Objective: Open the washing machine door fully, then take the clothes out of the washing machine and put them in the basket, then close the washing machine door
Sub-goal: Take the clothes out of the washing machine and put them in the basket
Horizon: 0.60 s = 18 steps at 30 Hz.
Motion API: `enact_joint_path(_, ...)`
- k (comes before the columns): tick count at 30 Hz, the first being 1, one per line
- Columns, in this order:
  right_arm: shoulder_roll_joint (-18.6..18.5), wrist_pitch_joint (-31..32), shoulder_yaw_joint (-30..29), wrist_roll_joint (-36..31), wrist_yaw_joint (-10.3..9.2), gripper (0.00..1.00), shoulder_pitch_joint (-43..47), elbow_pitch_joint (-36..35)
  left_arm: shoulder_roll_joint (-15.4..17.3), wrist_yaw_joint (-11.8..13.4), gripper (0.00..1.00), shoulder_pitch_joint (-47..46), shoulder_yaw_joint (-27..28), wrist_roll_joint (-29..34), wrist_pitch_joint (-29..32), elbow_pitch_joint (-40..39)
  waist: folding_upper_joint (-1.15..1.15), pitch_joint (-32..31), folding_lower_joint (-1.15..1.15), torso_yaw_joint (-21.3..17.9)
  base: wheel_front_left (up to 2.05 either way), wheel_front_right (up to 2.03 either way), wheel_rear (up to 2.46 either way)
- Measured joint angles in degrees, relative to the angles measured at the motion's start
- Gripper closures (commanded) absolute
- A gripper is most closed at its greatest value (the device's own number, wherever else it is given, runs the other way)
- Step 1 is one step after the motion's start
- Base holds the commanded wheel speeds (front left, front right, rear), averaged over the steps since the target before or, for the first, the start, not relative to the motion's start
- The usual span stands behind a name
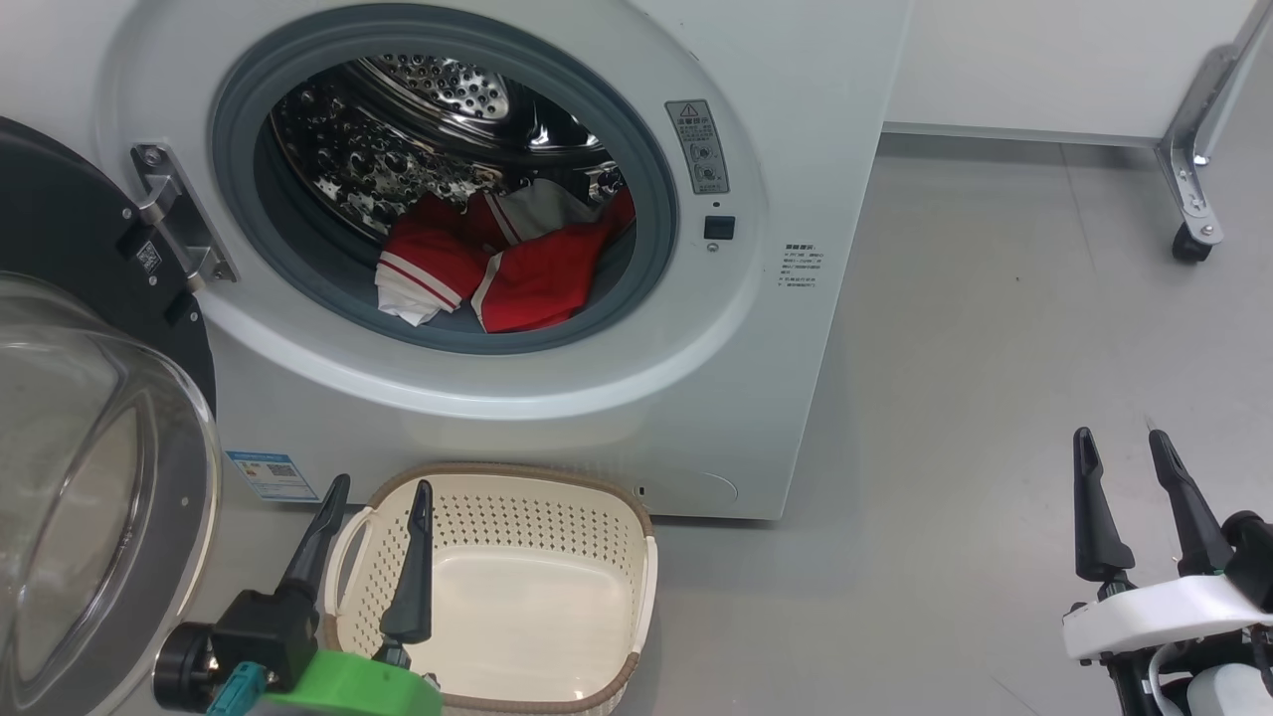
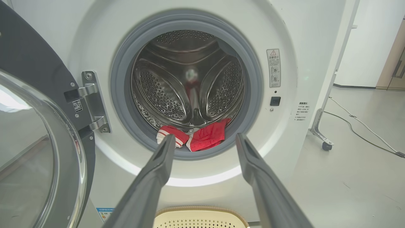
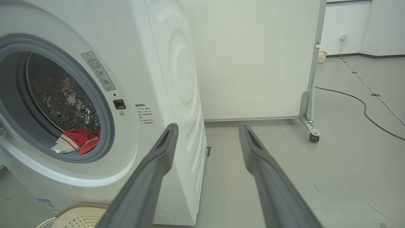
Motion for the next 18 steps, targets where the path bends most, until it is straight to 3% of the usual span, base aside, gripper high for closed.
enact_joint_path(18, 0.41, 0.0, -0.15, 0.0, 0.0, 0.0, 0.0, -0.02, 0.0, 0.0, 0.0, -0.01, 0.0, 0.99, 0.0, 0.05, 0.0, 0.62, 0.0, -0.18, 0.0, 0.0, 0.0)
